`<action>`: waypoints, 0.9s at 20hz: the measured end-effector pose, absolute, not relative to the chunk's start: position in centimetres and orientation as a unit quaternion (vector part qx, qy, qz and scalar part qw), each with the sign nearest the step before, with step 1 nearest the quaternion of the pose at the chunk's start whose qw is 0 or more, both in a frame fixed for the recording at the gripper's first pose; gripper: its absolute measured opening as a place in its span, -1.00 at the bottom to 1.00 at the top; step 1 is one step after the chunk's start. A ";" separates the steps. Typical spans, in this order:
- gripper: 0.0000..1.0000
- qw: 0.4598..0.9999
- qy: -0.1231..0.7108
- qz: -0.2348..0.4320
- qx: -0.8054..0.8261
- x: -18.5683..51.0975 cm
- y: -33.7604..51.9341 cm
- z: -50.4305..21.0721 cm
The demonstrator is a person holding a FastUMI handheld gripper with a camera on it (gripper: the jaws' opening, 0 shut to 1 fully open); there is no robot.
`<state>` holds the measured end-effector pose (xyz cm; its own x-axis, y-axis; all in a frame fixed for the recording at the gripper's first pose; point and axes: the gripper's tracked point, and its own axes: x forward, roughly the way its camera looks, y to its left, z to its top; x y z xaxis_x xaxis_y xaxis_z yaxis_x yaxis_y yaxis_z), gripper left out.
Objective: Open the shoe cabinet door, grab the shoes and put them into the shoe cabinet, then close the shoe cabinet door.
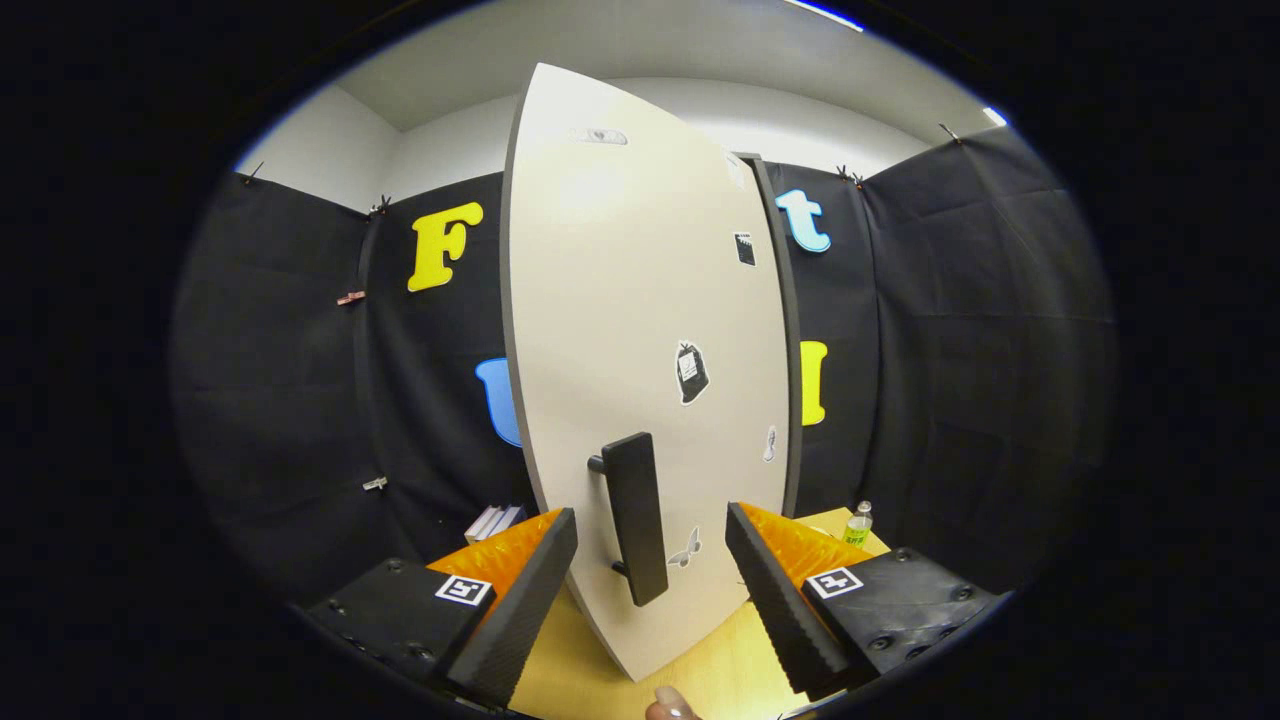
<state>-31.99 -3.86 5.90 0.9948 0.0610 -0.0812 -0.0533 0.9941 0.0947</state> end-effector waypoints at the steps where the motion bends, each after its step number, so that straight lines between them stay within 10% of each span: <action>1: 0.97 0.998 0.041 0.029 0.046 -31.9 -3.4 5.9; 18: 0.96 0.998 0.039 0.034 0.030 -31.9 -1.8 6.2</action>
